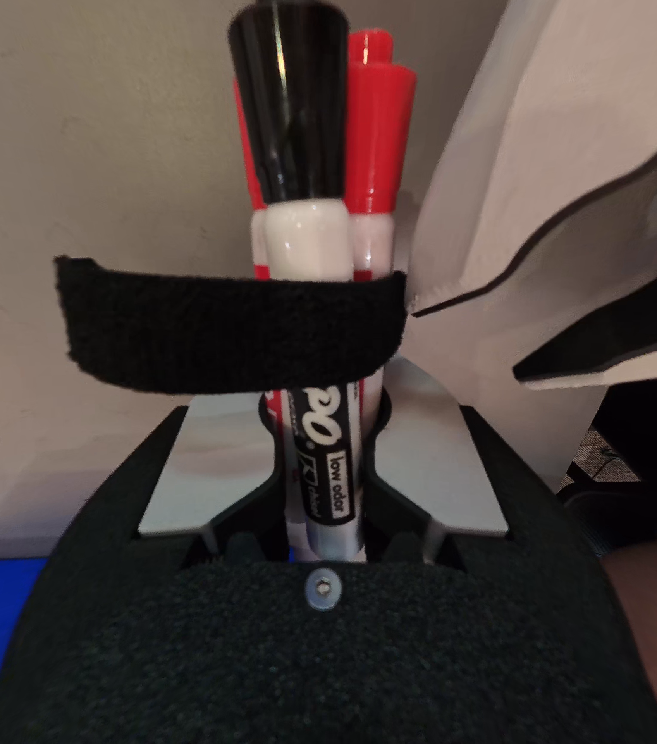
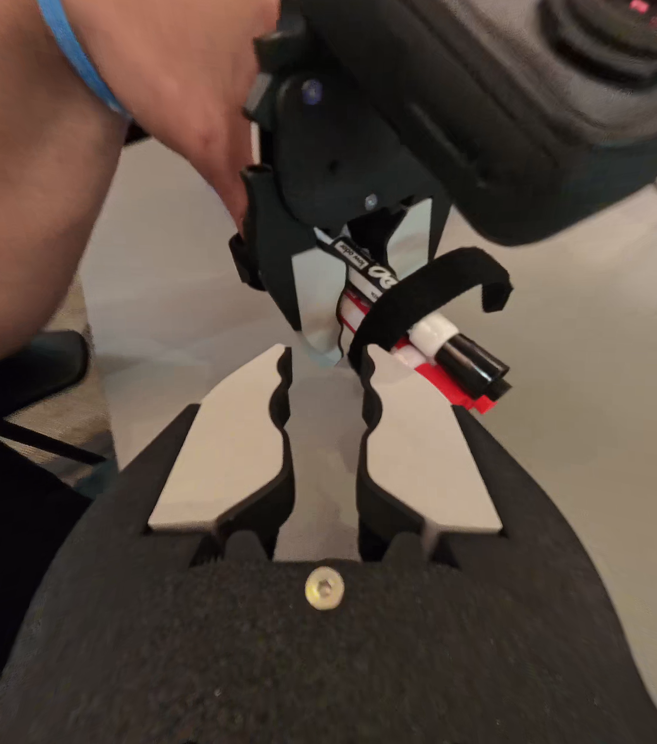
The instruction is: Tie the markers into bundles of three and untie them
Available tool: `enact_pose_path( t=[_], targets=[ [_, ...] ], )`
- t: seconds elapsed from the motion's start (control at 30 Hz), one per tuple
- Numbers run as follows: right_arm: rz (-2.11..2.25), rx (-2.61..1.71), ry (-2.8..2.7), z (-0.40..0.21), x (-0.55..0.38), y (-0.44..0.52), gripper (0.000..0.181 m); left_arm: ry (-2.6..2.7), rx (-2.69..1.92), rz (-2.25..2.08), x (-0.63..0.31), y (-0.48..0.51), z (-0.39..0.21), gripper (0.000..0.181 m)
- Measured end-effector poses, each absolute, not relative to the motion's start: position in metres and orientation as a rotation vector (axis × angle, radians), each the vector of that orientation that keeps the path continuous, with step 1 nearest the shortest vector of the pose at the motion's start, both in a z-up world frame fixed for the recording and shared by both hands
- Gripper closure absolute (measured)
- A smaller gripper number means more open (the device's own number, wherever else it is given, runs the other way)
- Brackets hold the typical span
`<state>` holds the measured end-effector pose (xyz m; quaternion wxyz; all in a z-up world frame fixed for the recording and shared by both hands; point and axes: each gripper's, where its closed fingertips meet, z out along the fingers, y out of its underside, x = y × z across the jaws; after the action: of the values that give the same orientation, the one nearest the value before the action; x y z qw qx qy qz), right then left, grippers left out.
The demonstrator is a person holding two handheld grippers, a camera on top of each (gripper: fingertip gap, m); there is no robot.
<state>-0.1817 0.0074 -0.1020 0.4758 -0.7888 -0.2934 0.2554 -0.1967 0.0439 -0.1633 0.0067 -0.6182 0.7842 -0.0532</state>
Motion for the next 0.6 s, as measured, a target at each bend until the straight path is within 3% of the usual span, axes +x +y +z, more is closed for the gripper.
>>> enact_pose_path(
  t=[0.33, 0.6],
  targets=[
    [1.199, -1.945, -0.21, -0.105, -0.178, 0.01, 0.154, 2.454, -1.939, -0.127, -0.194, 0.045, -0.167, 0.138],
    [1.487, -1.891, 0.065, -0.11, -0.175, 0.013, 0.148, 2.46, -1.938, -0.127, -0.193, 0.043, -0.167, 0.139]
  ],
)
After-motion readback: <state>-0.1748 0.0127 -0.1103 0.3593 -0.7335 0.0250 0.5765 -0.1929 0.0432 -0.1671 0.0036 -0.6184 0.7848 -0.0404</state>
